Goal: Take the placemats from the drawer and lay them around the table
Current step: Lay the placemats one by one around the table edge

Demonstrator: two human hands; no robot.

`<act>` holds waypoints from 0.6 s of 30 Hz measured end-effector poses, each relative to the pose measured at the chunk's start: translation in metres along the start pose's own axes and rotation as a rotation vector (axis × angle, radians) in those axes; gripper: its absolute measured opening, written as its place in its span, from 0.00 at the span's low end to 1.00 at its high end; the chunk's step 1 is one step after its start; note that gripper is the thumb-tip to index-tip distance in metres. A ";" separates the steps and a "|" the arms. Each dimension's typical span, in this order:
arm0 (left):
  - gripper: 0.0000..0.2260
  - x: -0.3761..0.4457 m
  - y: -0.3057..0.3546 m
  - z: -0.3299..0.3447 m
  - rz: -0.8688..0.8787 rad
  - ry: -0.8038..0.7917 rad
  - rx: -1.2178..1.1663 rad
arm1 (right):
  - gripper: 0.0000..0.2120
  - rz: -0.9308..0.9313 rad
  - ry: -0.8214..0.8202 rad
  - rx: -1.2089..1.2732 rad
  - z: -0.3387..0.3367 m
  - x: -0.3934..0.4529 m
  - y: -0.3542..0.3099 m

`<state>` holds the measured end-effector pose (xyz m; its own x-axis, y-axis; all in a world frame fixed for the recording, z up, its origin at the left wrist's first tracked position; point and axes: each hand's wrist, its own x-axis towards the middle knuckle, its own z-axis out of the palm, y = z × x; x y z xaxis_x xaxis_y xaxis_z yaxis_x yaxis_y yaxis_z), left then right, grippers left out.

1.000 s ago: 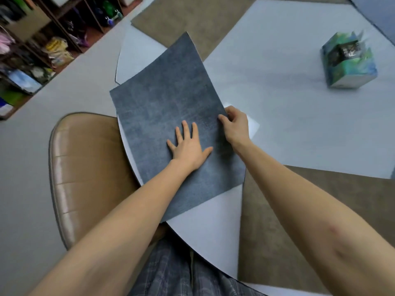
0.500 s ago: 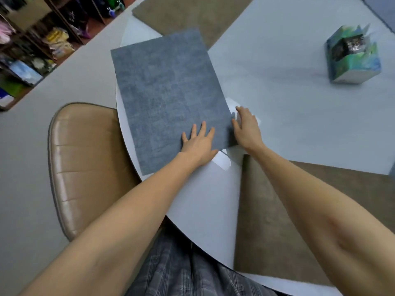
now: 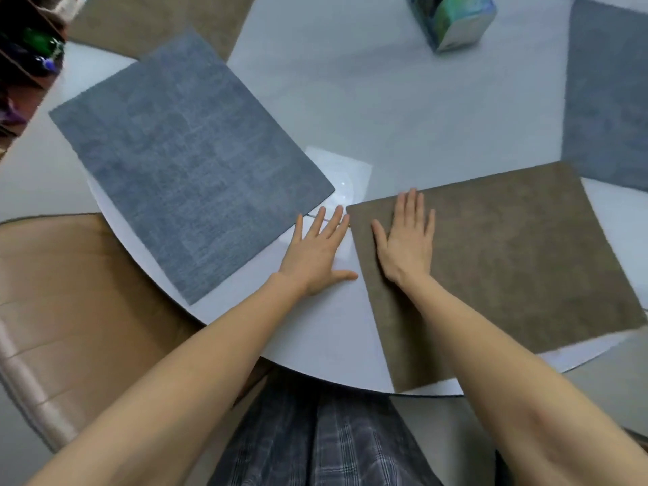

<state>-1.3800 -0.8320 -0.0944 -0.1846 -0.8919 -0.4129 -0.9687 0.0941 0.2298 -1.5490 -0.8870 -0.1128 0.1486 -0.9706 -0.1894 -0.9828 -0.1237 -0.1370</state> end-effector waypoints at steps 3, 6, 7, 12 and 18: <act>0.45 0.002 -0.001 0.000 0.011 0.025 -0.068 | 0.32 -0.195 -0.017 -0.049 0.014 -0.011 -0.026; 0.46 0.002 -0.002 -0.002 0.018 0.024 -0.110 | 0.31 -0.264 -0.041 -0.074 0.015 -0.013 -0.023; 0.46 0.002 -0.003 -0.003 0.022 0.015 -0.098 | 0.31 -0.324 -0.052 -0.080 0.013 -0.014 -0.019; 0.45 0.001 0.001 -0.009 0.008 -0.033 -0.034 | 0.33 -0.469 -0.122 0.073 -0.001 -0.048 0.006; 0.27 -0.032 0.033 0.008 0.081 0.006 0.020 | 0.31 -0.030 0.005 0.083 0.012 -0.120 0.053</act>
<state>-1.4074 -0.7967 -0.0810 -0.2619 -0.8835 -0.3885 -0.9536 0.1751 0.2448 -1.6180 -0.7742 -0.1092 0.1773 -0.9677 -0.1791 -0.9654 -0.1356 -0.2227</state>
